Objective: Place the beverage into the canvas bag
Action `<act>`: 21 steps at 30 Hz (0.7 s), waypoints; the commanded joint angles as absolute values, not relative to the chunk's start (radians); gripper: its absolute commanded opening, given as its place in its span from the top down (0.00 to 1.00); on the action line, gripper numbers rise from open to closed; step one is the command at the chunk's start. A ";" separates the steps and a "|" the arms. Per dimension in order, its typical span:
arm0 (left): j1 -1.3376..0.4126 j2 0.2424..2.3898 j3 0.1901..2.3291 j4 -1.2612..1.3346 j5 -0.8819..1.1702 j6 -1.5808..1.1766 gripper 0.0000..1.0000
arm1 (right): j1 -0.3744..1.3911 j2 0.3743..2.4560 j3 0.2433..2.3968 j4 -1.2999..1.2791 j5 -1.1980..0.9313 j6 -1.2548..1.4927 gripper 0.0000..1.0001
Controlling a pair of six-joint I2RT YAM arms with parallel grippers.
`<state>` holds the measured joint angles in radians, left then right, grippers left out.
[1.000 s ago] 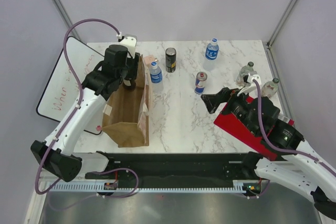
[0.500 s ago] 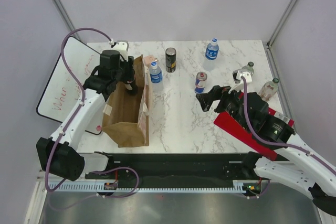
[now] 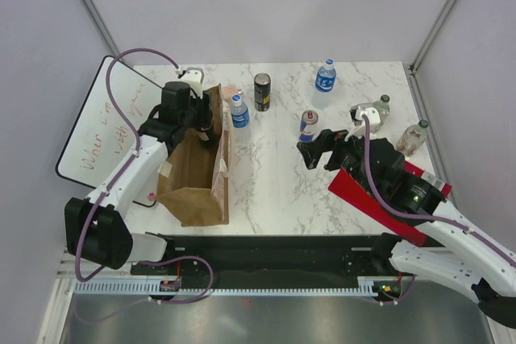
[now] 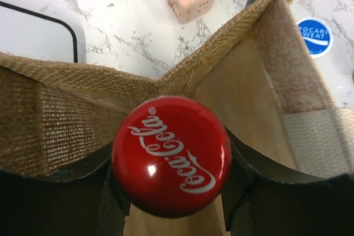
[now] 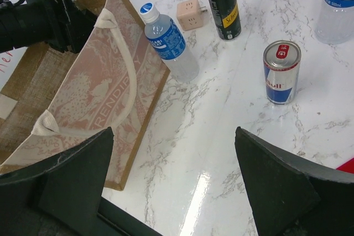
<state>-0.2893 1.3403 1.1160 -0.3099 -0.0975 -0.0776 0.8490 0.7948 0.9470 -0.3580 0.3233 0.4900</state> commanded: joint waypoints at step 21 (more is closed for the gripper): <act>-0.301 1.331 1.049 -0.069 -0.138 -0.075 0.65 | 0.851 0.772 0.980 -0.330 0.333 0.491 0.02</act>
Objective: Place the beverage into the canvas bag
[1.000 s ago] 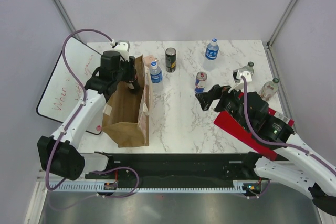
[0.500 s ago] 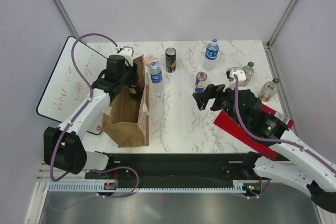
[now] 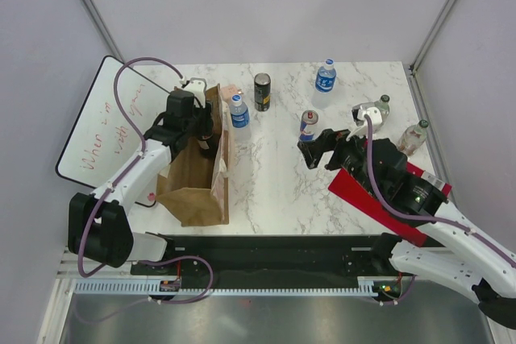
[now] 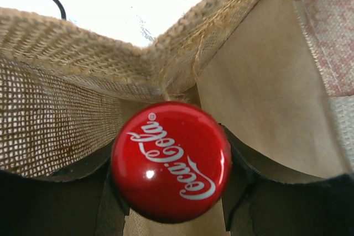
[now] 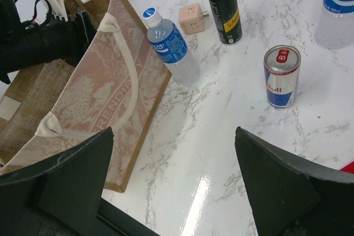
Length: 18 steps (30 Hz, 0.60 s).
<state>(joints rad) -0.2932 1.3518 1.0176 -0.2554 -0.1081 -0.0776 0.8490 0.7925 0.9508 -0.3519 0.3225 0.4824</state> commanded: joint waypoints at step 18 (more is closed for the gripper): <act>-0.310 1.315 1.034 -0.081 -0.164 -0.095 0.35 | 0.851 0.723 1.000 -0.354 0.319 0.545 0.02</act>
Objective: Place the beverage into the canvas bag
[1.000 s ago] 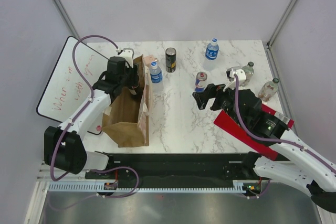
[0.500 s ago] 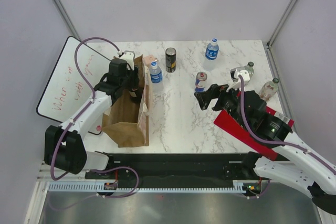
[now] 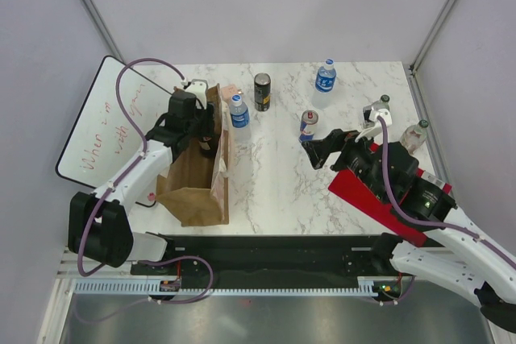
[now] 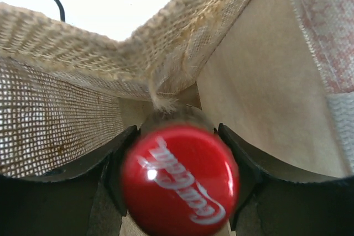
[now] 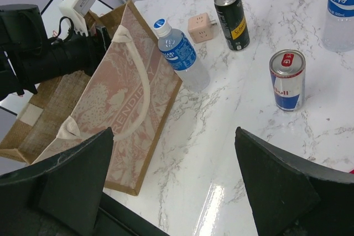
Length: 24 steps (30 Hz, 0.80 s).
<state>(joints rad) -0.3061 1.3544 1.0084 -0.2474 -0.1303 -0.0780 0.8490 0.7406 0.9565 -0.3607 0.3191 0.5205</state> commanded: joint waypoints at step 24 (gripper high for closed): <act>-0.308 1.120 1.215 -0.356 -0.063 -0.081 0.06 | 0.851 0.819 1.066 -0.475 0.386 0.566 0.02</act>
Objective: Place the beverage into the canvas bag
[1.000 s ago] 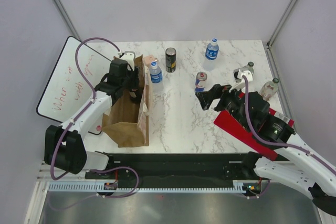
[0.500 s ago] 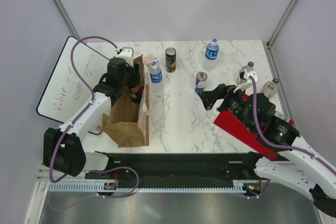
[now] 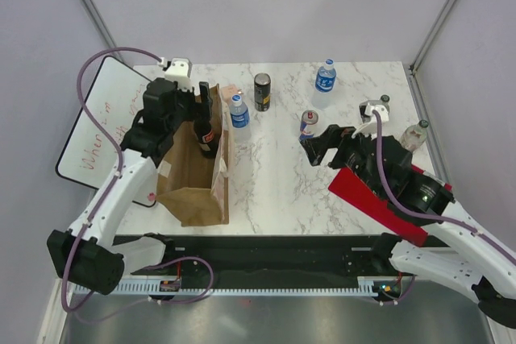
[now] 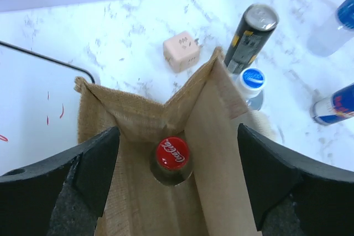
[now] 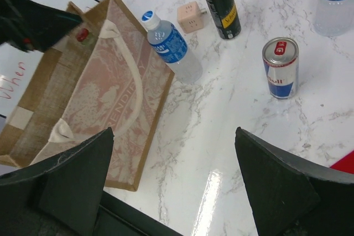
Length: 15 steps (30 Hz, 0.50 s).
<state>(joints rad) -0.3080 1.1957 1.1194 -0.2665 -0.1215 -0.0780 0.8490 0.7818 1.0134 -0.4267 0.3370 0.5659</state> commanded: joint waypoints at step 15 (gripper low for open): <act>-0.308 0.875 1.241 -0.526 0.400 -0.242 0.00 | 0.634 1.181 1.368 -0.900 0.732 0.551 0.02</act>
